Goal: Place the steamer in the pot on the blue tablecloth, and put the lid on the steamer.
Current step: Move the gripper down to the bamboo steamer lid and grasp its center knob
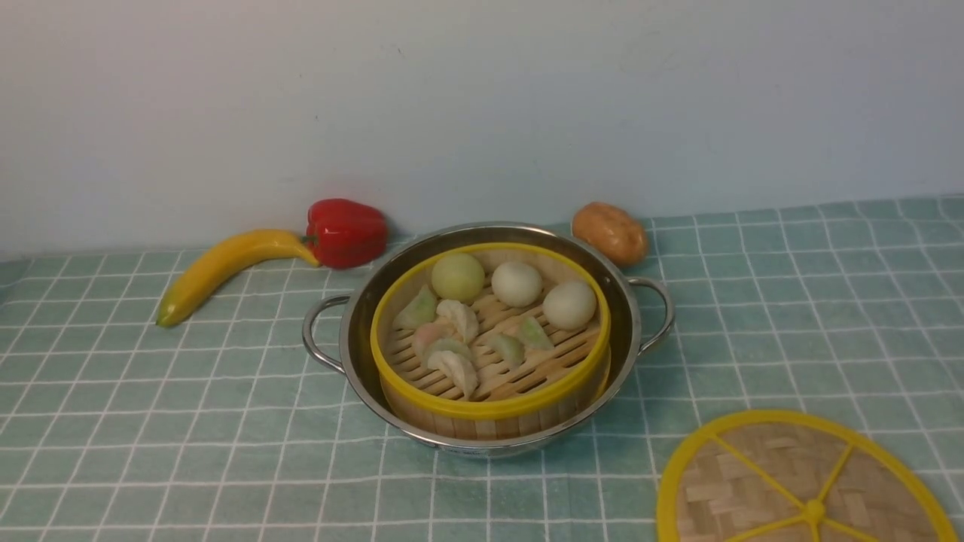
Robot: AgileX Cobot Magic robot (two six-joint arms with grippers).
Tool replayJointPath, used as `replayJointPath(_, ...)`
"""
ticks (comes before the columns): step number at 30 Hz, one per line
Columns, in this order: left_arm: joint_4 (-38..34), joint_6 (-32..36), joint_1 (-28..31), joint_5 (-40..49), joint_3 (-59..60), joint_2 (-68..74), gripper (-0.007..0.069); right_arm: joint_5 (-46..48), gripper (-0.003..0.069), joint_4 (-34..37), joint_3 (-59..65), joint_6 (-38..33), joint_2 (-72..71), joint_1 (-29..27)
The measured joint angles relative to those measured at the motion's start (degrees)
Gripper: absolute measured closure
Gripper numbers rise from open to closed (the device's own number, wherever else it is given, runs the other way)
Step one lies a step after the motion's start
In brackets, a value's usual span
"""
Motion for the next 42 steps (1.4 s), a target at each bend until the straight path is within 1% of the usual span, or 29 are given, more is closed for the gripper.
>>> replayJointPath(2, 0.0, 0.0, 0.0, 0.0, 0.0, 0.0, 0.0466, 0.5, 0.0416, 6.3, 0.1, -0.4, 2.5, 0.0)
replayJointPath(4, 0.0, 0.0, 0.0, 0.0, 0.0, 0.0, 0.0463, 0.5, 0.0416, 10.1, 0.4, -2.0, 6.4, 0.0)
replayJointPath(6, 0.0, 0.0, 0.0, 0.0, 0.0, 0.0, 0.0457, 0.5, 0.0416, 11.2, 0.7, -3.1, 8.6, 0.0)
replayJointPath(8, 0.0, 0.0, 0.0, 0.0, 0.0, 0.0, 0.0454, 0.6, 0.0416, 12.2, 1.0, -7.4, 16.1, 0.0)
replayJointPath(9, 0.0, 0.0, 0.0, 0.0, 0.0, 0.0, 0.0454, 0.6, 0.0416, 12.0, 1.1, -8.2, 18.1, 0.0)
replayJointPath(10, 0.0, 0.0, 0.0, 0.0, 0.0, 0.0, 0.0454, 0.5, 0.0416, 10.8, 1.1, -11.5, 23.5, 0.3)
replayJointPath(11, 0.0, 0.0, 0.0, 0.0, 0.0, 0.0, 0.0449, 0.4, 0.0416, 9.5, 1.2, -12.8, 26.7, 0.9)
replayJointPath(12, 0.0, 0.0, 0.0, 0.0, 0.0, 0.0, 0.0448, 0.4, 0.0416, 9.2, 1.2, -12.8, 27.4, 1.1)
replayJointPath(15, 0.0, 0.0, 0.0, 0.0, 0.0, 0.0, 0.0444, 0.4, 0.0416, 2.3, 1.4, -14.3, 38.0, 4.4)
replayJointPath(19, 0.0, 0.0, 0.0, 0.0, 0.0, 0.0, 0.0441, 0.2, 0.0416, -4.6, 1.4, -13.6, 48.9, 9.5)
replayJointPath(20, 0.0, 0.0, 0.0, 0.0, 0.0, 0.0, 0.0439, 0.2, 0.0416, -4.9, 1.4, -13.5, 49.4, 9.8)
replayJointPath(23, 0.0, 0.0, 0.0, 0.0, 0.0, 0.0, 0.0433, 0.2, 0.0416, -8.1, 1.4, -11.6, 57.3, 14.9)
replayJointPath(26, 0.0, 0.0, 0.0, 0.0, 0.0, 0.0, 0.0434, 0.2, 0.0416, -10.4, 1.4, -8.9, 63.7, 18.3)
replayJointPath(29, 0.0, 0.0, 0.0, 0.0, 0.0, 0.0, 0.0425, 0.2, 0.0416, -12.1, 1.4, -6.9, 68.5, 19.8)
replayJointPath(33, 0.0, 0.0, 0.0, 0.0, 0.0, 0.0, 0.0422, -0.3, 0.0416, -12.6, 1.4, -5.6, 73.3, 20.1)
replayJointPath(38, 0.0, 0.0, 0.0, 0.0, 0.0, 0.0, 0.0413, -3.9, 0.0416, -12.6, 1.4, -5.0, 76.1, 20.1)
replayJointPath(42, 0.0, 0.0, 0.0, 0.0, 0.0, 0.0, 0.0407, -5.0, 0.0416, -12.6, 1.4, -4.9, 77.6, 20.1)
